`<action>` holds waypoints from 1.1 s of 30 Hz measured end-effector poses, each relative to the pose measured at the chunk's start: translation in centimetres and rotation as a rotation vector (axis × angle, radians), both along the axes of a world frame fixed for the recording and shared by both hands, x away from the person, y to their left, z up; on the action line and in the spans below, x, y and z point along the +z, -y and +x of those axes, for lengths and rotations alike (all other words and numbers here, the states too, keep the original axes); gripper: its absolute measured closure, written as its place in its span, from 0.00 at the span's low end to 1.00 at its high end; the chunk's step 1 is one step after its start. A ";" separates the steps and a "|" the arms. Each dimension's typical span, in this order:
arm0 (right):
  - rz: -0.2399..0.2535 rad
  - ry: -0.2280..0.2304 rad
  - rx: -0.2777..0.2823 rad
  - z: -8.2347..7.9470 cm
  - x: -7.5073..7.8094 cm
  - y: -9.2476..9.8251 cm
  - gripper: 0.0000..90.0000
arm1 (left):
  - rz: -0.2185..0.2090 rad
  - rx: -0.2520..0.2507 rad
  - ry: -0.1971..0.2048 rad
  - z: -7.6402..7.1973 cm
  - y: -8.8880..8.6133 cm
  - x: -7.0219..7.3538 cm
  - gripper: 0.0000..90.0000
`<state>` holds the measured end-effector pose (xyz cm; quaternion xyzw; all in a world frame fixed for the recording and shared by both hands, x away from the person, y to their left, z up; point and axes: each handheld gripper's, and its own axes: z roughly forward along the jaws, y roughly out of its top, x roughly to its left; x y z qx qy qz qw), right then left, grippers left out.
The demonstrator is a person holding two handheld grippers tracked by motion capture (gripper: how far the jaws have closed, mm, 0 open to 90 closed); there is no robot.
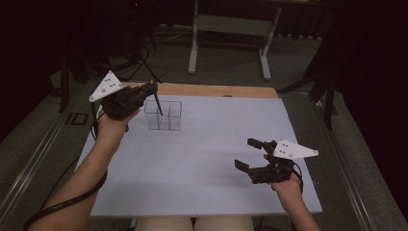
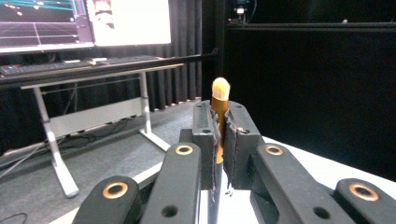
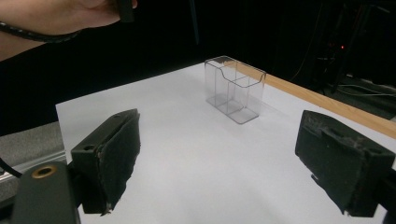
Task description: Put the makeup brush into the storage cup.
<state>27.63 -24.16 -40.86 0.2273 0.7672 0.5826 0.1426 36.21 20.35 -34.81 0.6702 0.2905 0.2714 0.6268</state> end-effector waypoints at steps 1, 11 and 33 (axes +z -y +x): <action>-0.001 -0.001 0.000 0.0 0.0 0.0 0.16 | 0.002 0.010 -0.001 0.3 -0.1 -0.1 0.95; -0.009 -0.010 0.009 0.2 -0.3 -0.2 0.16 | 0.030 0.062 0.017 2.6 -1.1 -0.8 0.95; -0.024 -0.013 0.028 0.4 -0.8 -0.3 0.16 | 0.039 0.143 0.017 6.3 -2.5 -2.1 0.95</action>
